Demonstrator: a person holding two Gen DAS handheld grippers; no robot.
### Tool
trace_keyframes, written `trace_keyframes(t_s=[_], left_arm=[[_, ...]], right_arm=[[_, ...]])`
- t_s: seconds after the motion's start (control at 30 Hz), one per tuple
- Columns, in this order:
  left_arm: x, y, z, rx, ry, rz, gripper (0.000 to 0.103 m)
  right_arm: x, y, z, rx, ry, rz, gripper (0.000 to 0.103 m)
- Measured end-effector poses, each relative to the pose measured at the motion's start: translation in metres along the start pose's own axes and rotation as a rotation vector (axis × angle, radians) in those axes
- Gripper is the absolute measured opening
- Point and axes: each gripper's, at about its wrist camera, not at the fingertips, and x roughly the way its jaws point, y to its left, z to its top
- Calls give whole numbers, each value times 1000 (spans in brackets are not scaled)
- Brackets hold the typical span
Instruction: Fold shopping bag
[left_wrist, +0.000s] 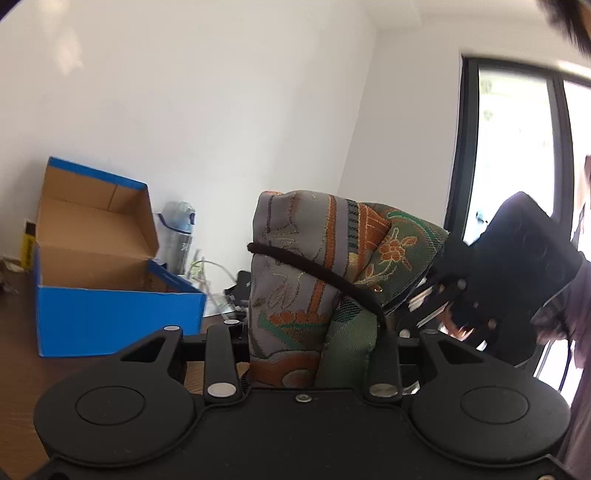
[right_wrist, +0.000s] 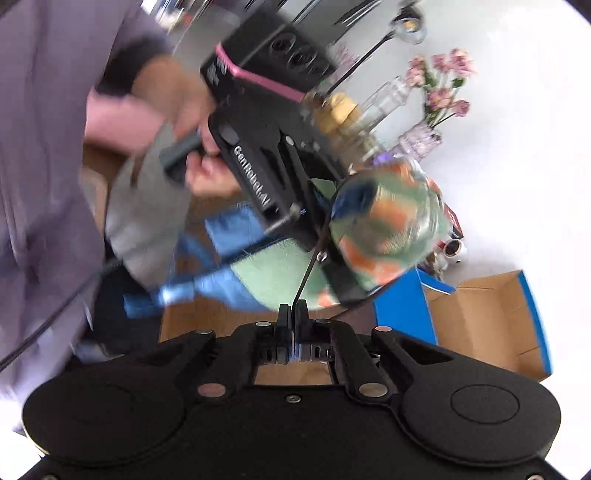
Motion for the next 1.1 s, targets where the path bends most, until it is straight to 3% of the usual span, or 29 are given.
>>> trace_keyframes(t_s=[0.13, 0.17, 0.23, 0.3, 0.4, 0.5, 0.57, 0.6, 0.67, 0.73, 0.8, 0.87, 0.9, 0.93, 0.97, 1.03, 1.1], left_arm=[[-14, 9, 5, -32, -29, -52, 34], [-18, 15, 9, -69, -34, -83, 34], [-20, 9, 6, -30, -37, -75, 34], [-4, 16, 1, -46, -37, -102, 34], [13, 13, -16, 12, -34, -60, 35], [22, -1, -22, 207, 0, 128, 36], [34, -15, -26, 378, 21, 277, 36], [41, -21, -28, 456, 40, 347, 36], [53, -29, -34, 593, 70, 465, 36], [63, -36, -45, 735, 101, 557, 36], [69, -43, -57, 832, 104, 583, 36], [67, -43, -53, 758, 96, 538, 37], [66, -42, -51, 718, 92, 514, 37], [64, -37, -43, 609, 89, 468, 37], [64, -32, -37, 505, 89, 441, 37], [67, -36, -41, 543, 89, 471, 37], [73, -47, -53, 689, 95, 509, 37]], right_arm=[[-13, -8, 4, 28, -78, -19, 1], [-13, -10, 2, 8, -58, -40, 1], [-12, -12, -3, -33, -17, -81, 1], [-13, -6, -5, 4, -42, -28, 1], [-8, 9, -4, 38, -89, -1, 1], [-13, 14, -13, 76, -165, -51, 7], [-18, 16, -22, 89, -188, -134, 14], [-17, 17, -26, 75, -170, -132, 14], [-12, 20, -37, 62, -104, -145, 24], [-9, 23, -46, 67, -58, -171, 24], [-20, 13, -54, 184, -110, -203, 25], [-33, -4, -67, 359, -197, -243, 33], [-39, -12, -74, 446, -241, -262, 46], [-42, -20, -86, 586, -324, -266, 57], [-41, -24, -95, 681, -381, -243, 60], [-37, -28, -109, 819, -478, -205, 61], [-29, -25, -113, 874, -564, -178, 62]])
